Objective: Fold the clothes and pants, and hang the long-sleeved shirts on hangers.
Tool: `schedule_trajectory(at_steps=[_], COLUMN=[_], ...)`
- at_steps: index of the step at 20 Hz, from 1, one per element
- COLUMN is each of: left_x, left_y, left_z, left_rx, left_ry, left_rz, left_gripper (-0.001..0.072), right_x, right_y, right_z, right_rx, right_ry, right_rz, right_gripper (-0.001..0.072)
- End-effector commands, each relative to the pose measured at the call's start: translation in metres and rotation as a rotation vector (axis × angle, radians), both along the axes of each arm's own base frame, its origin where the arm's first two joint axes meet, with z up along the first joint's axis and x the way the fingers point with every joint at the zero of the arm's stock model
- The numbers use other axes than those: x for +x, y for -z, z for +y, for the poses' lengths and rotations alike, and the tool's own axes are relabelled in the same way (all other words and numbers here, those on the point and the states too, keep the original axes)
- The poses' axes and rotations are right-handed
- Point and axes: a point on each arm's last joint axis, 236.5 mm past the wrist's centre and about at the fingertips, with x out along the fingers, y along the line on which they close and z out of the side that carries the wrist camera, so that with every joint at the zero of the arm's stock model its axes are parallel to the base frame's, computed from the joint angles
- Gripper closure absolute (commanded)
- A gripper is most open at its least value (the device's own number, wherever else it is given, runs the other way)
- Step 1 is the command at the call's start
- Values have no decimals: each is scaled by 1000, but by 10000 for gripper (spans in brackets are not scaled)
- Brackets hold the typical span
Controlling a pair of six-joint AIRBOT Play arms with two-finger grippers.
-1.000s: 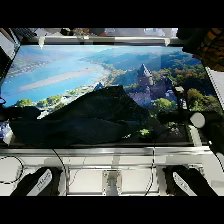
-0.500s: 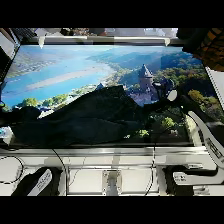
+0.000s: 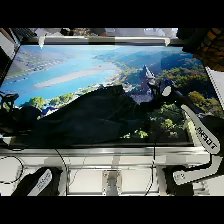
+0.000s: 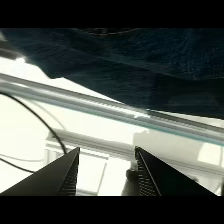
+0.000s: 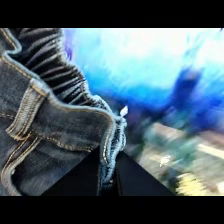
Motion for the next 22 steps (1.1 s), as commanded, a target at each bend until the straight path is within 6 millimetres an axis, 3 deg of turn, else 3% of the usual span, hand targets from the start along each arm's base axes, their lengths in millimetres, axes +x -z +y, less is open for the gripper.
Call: schedule_trajectory(at_steps=[1, 4, 6, 9, 11, 15, 20, 22], left_x=[2, 9, 16, 20, 21, 32, 35, 20], left_y=[6, 6, 5, 3, 4, 13, 57, 79], left_z=[-23, -40, -60, -87, -99, -121, -136, -141], left_rx=[-104, -175, -258, -310, -292, -287, -298, -336], left_ry=[44, 72, 133, 254, 327, 420, 372, 350], left_rz=[-6, -38, -66, -73, -58, -63, 8, 95], left_gripper=[295, 291, 291, 290, 268, 264, 263, 117], right_x=[44, 88, 97, 82, 62, 28, 12, 11], right_y=[-47, -120, -164, -201, -200, -190, -185, -184], right_z=[-51, -146, -205, -281, -317, -355, -366, -364], right_rx=[-122, -302, -369, -413, -425, -450, -459, -457], right_ry=[79, 268, 391, 557, 644, 706, 706, 691], right_rz=[-110, -287, -375, -428, -393, -313, -264, -257], right_gripper=[677, 677, 677, 677, 677, 676, 676, 677])
